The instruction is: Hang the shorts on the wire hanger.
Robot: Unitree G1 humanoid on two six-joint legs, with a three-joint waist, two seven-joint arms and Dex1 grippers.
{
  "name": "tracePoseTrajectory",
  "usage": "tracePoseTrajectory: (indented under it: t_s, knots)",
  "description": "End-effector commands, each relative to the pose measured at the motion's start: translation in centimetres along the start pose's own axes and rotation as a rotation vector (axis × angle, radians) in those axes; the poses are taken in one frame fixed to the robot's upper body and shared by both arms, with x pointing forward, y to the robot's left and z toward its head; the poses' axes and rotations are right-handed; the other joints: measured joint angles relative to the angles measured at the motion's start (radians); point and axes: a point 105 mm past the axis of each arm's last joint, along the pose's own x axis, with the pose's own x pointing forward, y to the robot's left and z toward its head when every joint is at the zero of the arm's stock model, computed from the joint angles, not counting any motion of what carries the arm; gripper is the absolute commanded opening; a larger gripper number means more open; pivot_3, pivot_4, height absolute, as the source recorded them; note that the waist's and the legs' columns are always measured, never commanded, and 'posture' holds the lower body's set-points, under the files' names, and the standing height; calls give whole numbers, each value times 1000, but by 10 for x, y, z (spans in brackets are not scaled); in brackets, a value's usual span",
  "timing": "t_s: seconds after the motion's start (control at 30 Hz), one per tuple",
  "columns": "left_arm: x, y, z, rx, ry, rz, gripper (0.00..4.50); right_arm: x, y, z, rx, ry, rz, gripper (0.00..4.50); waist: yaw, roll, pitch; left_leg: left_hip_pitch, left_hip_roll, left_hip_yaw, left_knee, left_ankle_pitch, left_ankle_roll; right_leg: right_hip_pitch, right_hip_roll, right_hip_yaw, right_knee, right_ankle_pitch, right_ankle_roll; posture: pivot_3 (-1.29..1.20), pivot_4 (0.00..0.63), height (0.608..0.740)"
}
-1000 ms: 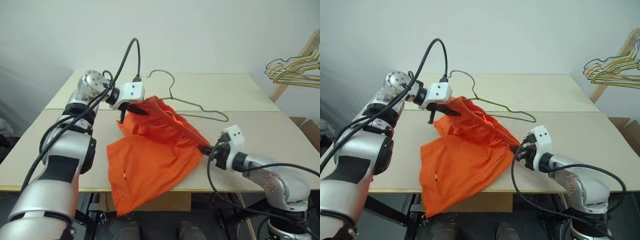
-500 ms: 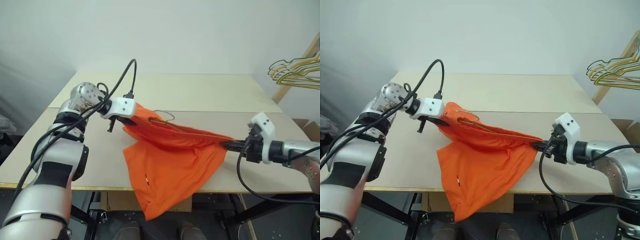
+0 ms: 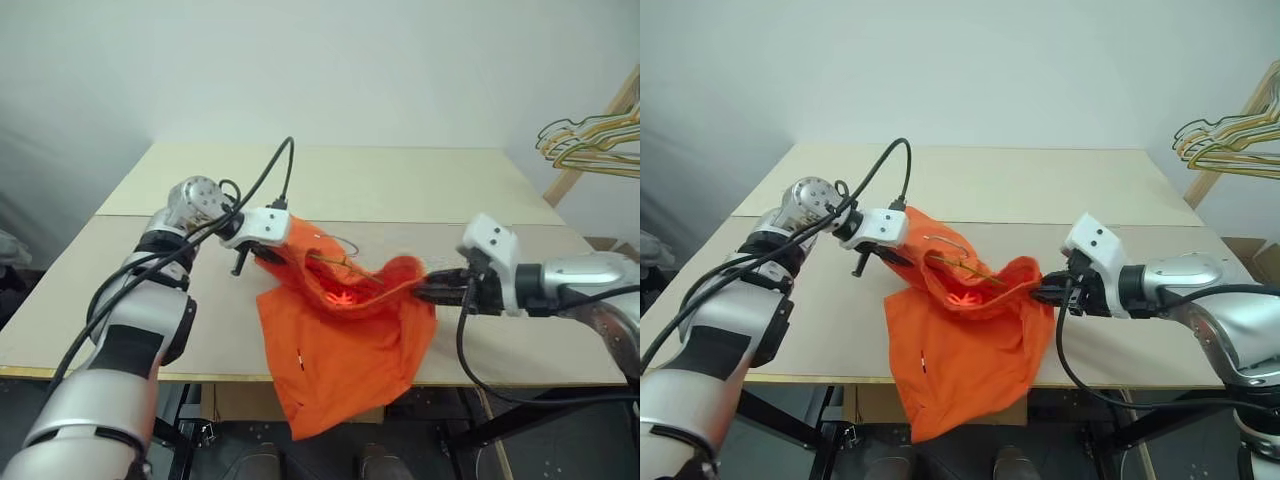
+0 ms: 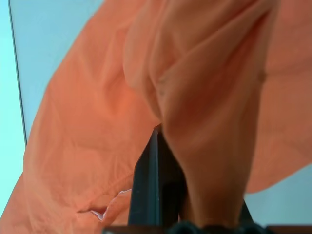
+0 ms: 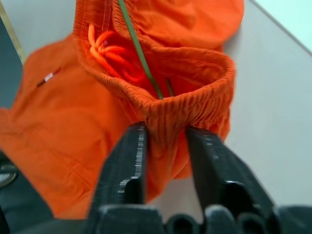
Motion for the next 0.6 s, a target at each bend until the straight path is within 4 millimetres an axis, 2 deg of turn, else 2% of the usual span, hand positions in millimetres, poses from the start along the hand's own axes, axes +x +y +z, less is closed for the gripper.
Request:
tracePoseTrajectory:
  t_s: [0.03,0.1,0.17,0.27,0.37,0.47,0.6]
  knots:
    - [-13,12,7,8,-20,57,0,-23,-10,9,-58,-27,-80,3006,0,0,0,0,0,0,0,0,0,0,0,0,0,0,0,2,0,740]
    - [-13,12,6,8,-11,59,0,-34,-13,13,-67,-44,-108,3720,-1,0,0,0,0,0,0,0,0,0,0,0,0,0,0,2,0,740]
    - [-13,10,4,12,4,50,0,-49,-21,31,-89,-116,-182,4431,-3,0,0,1,0,0,0,0,0,1,0,0,1,0,0,2,0,740]
    - [-14,10,2,20,25,45,0,-52,-16,53,-112,-215,-181,4431,-8,0,0,2,0,0,0,0,0,0,0,0,1,0,0,-1,0,740]
    - [-13,11,-1,38,70,45,0,-33,2,69,-146,-261,-104,4431,-10,0,0,2,0,0,-1,0,0,0,1,0,1,0,0,-4,0,740]
    - [-12,12,-3,42,102,44,0,-3,20,80,-128,-283,-15,4431,-11,0,0,2,0,0,-1,0,0,0,1,0,1,0,0,-9,0,740]
    - [-11,13,-2,48,111,45,0,45,28,85,-87,-264,11,4431,-10,0,0,1,0,0,-1,0,0,0,0,0,1,0,0,-7,0,740]
